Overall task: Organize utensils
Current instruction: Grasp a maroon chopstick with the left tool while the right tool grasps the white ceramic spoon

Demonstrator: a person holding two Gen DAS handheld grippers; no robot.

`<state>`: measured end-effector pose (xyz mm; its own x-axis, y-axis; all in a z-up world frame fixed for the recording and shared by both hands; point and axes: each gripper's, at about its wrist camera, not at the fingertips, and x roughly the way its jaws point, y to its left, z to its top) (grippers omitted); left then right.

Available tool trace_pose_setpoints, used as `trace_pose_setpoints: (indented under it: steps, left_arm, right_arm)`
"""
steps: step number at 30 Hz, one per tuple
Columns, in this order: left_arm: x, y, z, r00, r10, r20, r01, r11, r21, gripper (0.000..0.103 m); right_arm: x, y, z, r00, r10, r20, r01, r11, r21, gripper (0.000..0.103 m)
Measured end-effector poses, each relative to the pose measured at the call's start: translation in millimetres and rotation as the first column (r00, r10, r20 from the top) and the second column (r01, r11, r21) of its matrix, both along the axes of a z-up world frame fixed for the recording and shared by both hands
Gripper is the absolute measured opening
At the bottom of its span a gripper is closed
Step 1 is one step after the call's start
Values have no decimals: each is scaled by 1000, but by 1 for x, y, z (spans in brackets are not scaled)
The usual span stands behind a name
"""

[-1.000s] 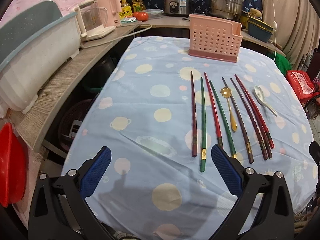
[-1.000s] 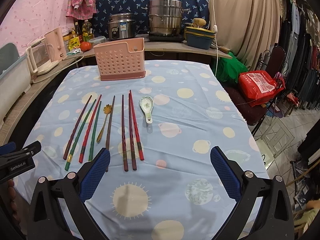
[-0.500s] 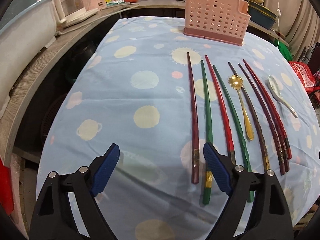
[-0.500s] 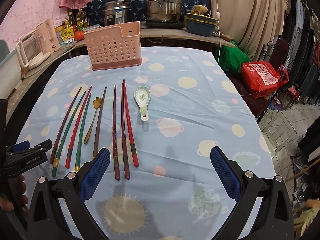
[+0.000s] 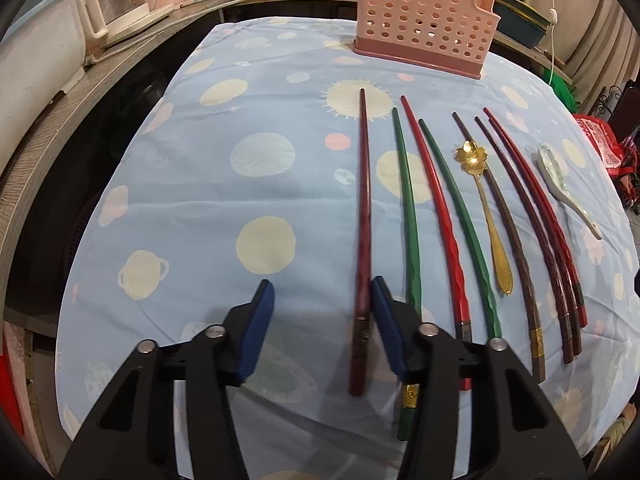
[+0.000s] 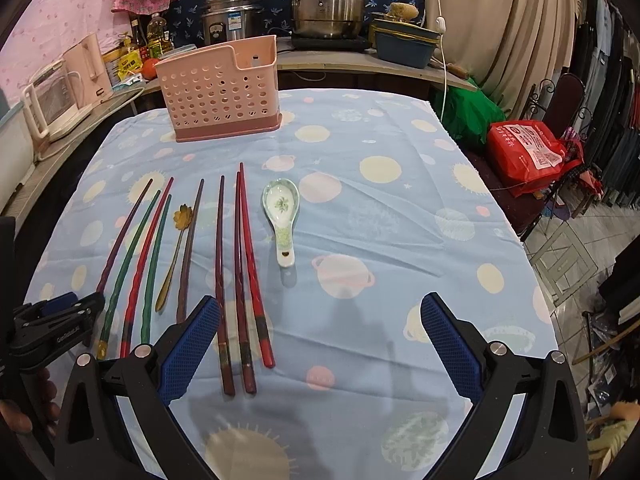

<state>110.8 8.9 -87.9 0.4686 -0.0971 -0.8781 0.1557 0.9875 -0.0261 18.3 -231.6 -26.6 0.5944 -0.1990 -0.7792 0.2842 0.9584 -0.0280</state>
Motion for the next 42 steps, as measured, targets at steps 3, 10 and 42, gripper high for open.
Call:
trace_pose_setpoints:
  steps: [3, 10, 42]
  left_arm:
    - [0, 0, 2, 1000, -17, -5, 17, 1000, -19, 20]
    - [3, 0, 2, 999, -31, -21, 30, 998, -49, 8]
    - [15, -6, 1, 999, -34, -13, 33, 998, -44, 8]
  right_arm:
    - [10, -1, 1, 1000, 5, 14, -5, 1000, 0, 96]
    - [43, -6, -7, 1000, 27, 3, -27, 999, 29, 74]
    - [95, -19, -58, 997, 59, -57, -45, 973, 225, 10]
